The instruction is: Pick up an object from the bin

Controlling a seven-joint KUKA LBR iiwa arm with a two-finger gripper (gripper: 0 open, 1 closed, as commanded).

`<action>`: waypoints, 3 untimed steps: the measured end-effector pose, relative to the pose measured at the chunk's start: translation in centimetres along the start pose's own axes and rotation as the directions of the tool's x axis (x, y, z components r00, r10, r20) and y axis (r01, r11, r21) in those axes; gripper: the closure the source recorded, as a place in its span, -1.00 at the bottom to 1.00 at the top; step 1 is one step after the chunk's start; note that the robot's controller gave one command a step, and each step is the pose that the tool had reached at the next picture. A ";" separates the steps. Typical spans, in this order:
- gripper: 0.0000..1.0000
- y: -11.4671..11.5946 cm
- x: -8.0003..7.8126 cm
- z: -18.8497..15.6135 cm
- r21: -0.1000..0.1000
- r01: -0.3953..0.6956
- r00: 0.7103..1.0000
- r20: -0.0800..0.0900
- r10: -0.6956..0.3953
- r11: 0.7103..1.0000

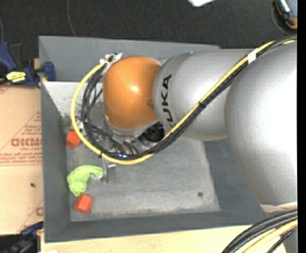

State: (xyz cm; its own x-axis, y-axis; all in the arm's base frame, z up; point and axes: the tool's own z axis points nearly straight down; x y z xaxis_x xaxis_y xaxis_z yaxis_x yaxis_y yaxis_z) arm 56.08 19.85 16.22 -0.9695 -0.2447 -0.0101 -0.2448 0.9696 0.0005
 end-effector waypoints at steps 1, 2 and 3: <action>-1.00 2.9 0.6 5.8 -0.002 0.209 0.978 -0.008 -0.209 0.978; -1.00 2.1 -0.2 9.2 -0.001 0.154 0.988 0.000 -0.154 0.988; 1.00 3.0 0.6 9.2 -0.004 0.321 0.947 -0.011 -0.321 0.947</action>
Offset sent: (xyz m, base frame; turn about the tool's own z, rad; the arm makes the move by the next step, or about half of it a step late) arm -0.0029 0.0212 -0.0922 -0.1540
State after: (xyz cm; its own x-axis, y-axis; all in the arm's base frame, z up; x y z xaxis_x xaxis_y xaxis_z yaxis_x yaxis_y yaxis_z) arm 54.84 22.63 7.04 -0.8398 -0.5428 0.0010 -0.5428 0.8398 0.0009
